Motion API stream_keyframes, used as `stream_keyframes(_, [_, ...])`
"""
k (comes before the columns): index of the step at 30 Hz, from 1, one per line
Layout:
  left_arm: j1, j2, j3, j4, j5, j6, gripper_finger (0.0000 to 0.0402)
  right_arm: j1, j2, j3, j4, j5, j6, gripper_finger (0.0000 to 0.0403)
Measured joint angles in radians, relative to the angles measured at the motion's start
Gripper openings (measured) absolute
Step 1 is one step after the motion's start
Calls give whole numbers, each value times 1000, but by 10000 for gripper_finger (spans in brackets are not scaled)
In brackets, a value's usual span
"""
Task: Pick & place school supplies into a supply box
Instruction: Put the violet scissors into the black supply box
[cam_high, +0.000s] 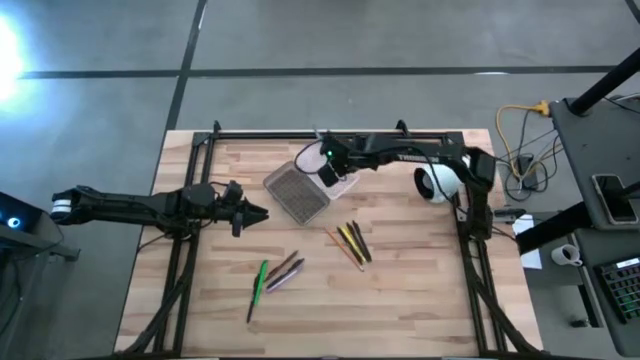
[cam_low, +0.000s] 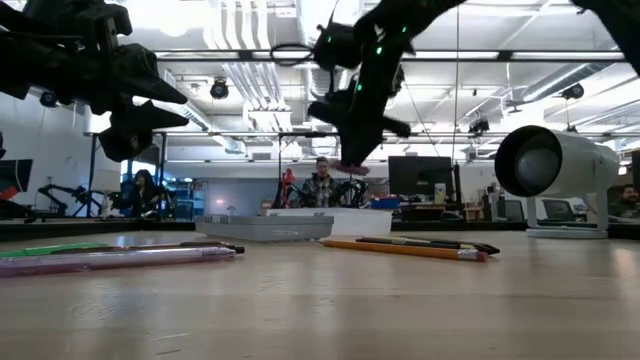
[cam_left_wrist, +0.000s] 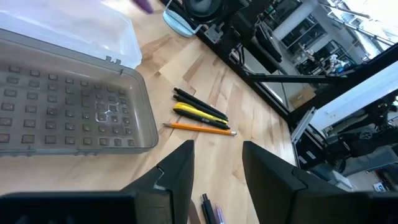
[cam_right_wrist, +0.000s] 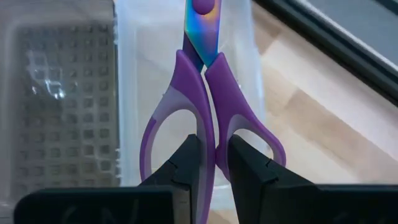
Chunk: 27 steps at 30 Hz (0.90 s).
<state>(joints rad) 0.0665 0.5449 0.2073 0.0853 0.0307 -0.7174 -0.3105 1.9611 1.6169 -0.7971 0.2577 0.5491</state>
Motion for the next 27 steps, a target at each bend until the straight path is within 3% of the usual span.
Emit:
stream_keyframes(8, [0,0,2,2,-14,-1,120,-42,111,26,-26,-78,-187,51])
stream_keyframes(27, [0,0,2,20,-33,-30,120,-51,135,11,-109,-237,161,63])
